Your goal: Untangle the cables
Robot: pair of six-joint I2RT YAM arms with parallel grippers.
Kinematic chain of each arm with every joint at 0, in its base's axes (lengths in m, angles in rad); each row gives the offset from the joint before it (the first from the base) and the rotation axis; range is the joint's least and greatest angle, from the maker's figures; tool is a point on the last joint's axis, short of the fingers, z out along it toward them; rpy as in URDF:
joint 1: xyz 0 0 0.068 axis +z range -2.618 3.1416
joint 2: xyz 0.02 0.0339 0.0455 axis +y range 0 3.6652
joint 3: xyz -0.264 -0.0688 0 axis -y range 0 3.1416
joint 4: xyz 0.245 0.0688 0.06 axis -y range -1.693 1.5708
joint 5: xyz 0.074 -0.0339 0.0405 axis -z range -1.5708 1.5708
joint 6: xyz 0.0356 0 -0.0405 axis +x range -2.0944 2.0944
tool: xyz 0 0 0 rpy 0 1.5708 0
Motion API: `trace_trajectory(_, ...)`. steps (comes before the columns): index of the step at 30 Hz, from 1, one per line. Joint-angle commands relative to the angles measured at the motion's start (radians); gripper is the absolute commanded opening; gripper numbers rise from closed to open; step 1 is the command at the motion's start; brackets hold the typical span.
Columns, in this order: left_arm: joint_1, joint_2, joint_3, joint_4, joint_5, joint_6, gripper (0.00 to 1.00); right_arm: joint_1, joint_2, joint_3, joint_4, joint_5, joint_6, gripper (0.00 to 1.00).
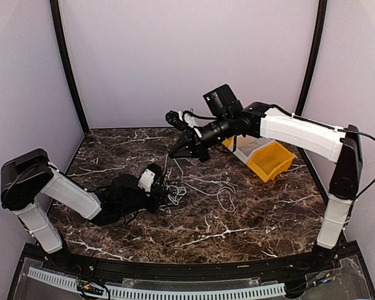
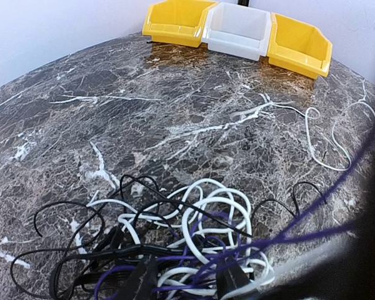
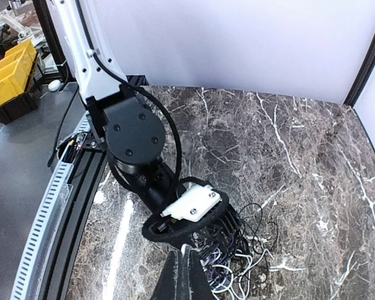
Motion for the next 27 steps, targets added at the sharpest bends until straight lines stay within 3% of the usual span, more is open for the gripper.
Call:
trace_trajectory(1, 0.007, 0.037, 0.005, -0.045, -0.010, 0.033, 0.35, 0.004, -0.077, 0.129, -0.121, -0.073, -0.006, 0.00)
trace_trajectory(12, 0.007, -0.051, -0.071, -0.035, -0.011, 0.012, 0.17, -0.019, -0.135, 0.175, -0.336, -0.033, -0.177, 0.00)
trace_trajectory(16, 0.009, -0.052, -0.089, -0.068, -0.042, -0.004, 0.19, -0.130, -0.181, 0.342, -0.343, -0.093, -0.158, 0.00)
trace_trajectory(20, 0.011, -0.034, -0.083, -0.128, -0.066, -0.009, 0.23, -0.327, -0.163, 0.505, -0.328, -0.320, -0.064, 0.00)
trace_trajectory(27, 0.013, -0.048, -0.091, -0.181, -0.098, -0.013, 0.26, -0.393, -0.198, 0.576, -0.386, -0.348, -0.095, 0.00)
